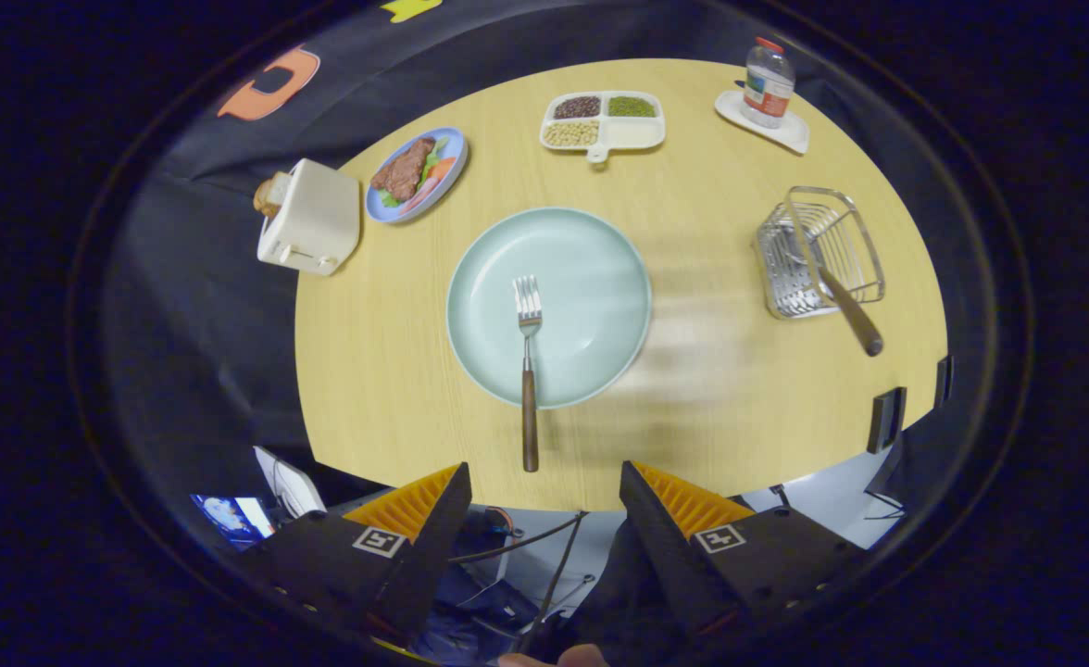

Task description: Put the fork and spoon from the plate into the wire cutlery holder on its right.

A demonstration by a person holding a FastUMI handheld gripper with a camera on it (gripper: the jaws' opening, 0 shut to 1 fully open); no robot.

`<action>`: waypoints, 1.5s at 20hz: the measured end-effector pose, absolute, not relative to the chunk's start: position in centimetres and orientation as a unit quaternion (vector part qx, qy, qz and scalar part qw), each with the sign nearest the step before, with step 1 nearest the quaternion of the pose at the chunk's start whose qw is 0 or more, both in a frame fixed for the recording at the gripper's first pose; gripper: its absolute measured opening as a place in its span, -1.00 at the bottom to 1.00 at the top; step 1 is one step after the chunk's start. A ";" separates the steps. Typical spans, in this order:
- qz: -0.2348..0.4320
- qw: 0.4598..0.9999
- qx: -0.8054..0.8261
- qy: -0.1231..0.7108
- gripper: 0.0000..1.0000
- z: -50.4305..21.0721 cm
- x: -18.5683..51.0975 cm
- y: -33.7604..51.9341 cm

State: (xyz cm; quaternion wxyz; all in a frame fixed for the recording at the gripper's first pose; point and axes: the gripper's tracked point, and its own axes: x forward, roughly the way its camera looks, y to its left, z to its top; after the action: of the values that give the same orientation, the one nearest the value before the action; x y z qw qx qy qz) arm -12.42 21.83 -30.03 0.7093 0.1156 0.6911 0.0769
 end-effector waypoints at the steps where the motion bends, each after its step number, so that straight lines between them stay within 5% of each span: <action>1: 0.075 0.711 0.106 0.691 0.93 -31.2 -12.4 22.6; 7: 0.059 0.707 0.086 0.699 0.92 -36.8 -12.0 25.1; 18: 0.050 0.692 0.052 0.718 -0.81 -39.2 -11.6 25.0; 20: 0.060 0.690 0.063 0.718 -0.97 -38.6 -11.5 24.9; 30: 0.095 0.693 0.121 0.704 -0.97 -28.4 -11.0 21.2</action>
State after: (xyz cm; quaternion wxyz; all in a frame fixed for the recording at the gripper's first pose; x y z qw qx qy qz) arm -11.05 21.25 -28.41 0.6930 0.1207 0.7043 0.0953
